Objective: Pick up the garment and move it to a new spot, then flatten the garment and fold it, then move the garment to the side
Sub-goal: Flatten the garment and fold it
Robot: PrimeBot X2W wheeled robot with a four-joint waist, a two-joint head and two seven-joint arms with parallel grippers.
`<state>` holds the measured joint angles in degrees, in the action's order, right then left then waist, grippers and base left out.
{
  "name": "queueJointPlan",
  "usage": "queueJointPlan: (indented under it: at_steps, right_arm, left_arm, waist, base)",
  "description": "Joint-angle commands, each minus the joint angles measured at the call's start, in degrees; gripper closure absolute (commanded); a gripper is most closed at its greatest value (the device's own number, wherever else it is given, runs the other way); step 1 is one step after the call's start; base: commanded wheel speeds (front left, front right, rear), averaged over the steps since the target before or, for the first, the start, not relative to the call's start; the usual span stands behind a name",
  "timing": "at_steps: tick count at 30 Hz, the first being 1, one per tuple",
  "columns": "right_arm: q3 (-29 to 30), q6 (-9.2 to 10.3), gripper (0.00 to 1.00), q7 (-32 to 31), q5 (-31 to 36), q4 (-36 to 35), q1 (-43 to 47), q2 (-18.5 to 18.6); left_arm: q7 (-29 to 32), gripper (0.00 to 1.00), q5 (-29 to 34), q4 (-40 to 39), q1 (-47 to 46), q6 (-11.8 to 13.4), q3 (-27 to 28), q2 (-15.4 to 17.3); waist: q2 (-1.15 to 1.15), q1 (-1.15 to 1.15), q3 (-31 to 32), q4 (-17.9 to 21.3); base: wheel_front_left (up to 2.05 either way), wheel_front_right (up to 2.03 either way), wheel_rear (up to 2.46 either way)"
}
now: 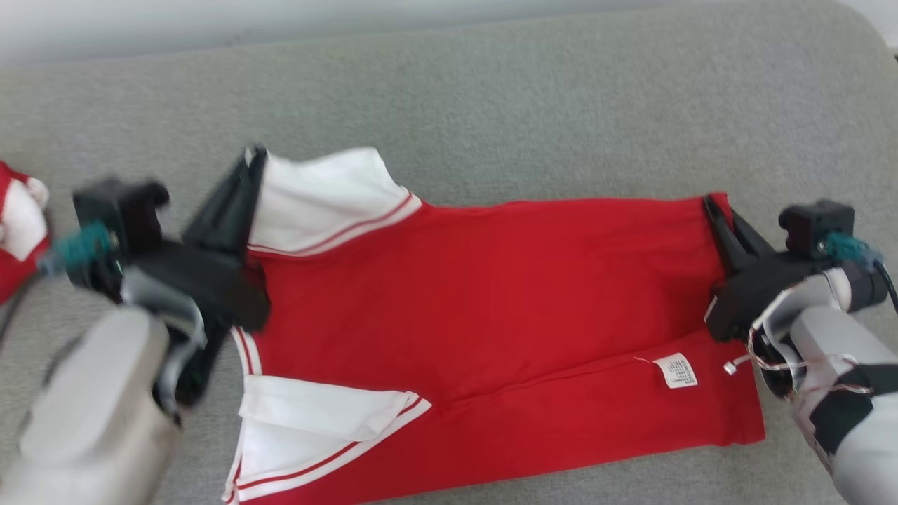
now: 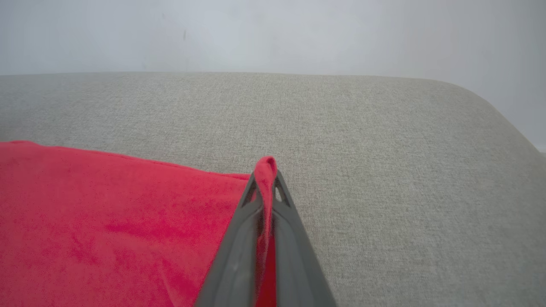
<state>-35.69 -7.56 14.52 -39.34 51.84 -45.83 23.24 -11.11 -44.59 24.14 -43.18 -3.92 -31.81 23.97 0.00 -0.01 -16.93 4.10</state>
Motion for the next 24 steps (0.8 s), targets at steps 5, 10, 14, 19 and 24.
queueJointPlan:
  at_steps: [5, 10, 14, 19, 24]
  right_arm:
    - [1.6, 0.16, 1.0, 0.7, -0.7, -2.5, 5.2, 2.0]
    - [6.8, 0.16, 1.0, 0.7, 0.6, -7.8, 11.2, 3.7]
    - [11.2, 0.16, 1.0, 0.7, 2.4, -13.0, 16.4, 4.4]
    - [15.3, 0.16, 1.0, 0.6, 4.6, -18.2, 22.8, 4.0]
    - [18.1, 0.16, 0.67, 0.6, 5.8, -21.2, 26.9, 2.9]
  left_arm:
    - [-1.5, 1.0, -1.8, -11.2, 11.8, 4.7, 1.1, 1.1]
    - [-2.6, 1.0, -3.0, -19.8, 21.6, 8.4, 1.3, 0.6]
    - [-3.2, 1.0, -3.6, -23.7, 27.1, 10.3, 1.7, -0.1]
    - [-3.7, 1.0, -4.5, -25.1, 32.6, 11.2, 2.8, -1.2]
    - [-4.0, 1.0, -4.3, -24.8, 36.6, 11.0, 3.1, -2.6]
  waist:
    - [0.0, 0.01, 3.1, -2.6]
    - [0.0, 0.01, 3.5, -3.7]
    - [0.0, 0.01, 3.9, -4.3]
    - [0.0, 0.01, 4.3, -4.4]
    - [0.0, 0.01, 4.8, -4.1]
  base:
    - [0.0, 0.0, 0.0]
    - [0.0, 0.0, 0.0]
    - [0.0, 0.0, 0.0]
    - [0.0, 0.0, 0.0]
    - [0.0, 0.0, 0.0]
